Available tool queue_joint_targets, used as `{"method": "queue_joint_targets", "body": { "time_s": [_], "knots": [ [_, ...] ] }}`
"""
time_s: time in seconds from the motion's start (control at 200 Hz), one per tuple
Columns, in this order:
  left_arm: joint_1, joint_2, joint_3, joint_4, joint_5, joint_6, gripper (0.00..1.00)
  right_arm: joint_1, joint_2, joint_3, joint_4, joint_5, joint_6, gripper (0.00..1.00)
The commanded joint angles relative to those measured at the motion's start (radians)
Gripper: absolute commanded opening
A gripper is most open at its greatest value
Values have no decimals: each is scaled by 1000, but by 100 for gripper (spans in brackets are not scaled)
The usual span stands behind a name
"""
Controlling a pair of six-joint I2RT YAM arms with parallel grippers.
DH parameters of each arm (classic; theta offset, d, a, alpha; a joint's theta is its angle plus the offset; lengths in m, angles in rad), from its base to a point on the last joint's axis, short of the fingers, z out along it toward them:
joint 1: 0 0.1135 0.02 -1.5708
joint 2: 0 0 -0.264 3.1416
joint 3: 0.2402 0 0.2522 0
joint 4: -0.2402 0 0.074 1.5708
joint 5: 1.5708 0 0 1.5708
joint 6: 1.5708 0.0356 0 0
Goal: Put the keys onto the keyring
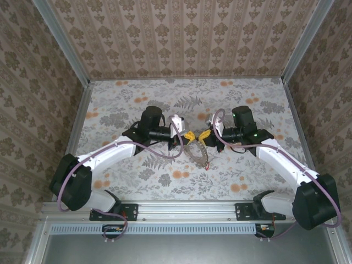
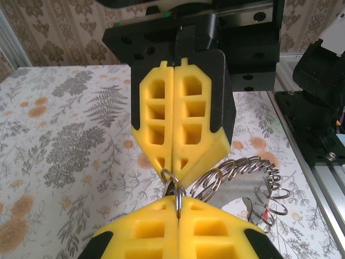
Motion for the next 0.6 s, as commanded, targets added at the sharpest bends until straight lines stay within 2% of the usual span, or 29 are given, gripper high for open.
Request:
{"method": "queue_joint_targets", "body": {
  "time_s": [0.0, 0.09, 0.215, 0.35, 0.445, 0.59],
  "knots": [
    [5, -28, -14, 112, 51, -39, 0, -2, 0, -3, 26, -43, 65, 1],
    [5, -25, -22, 142, 48, -55, 0, -3, 17, -3, 10, -38, 67, 2],
    [6, -21, -25, 151, 30, -56, 0, -2, -2, -10, -16, 32, 39, 3],
    [6, -21, -8, 86, 27, -16, 0, -3, -74, -15, -27, 140, -39, 20],
    [7, -22, 5, 33, 33, 16, 0, -2, -113, -3, -52, 198, -134, 24],
    [8, -19, 24, -16, 46, 44, 0, -3, -131, 25, -95, 164, -263, 27]
  ]
}}
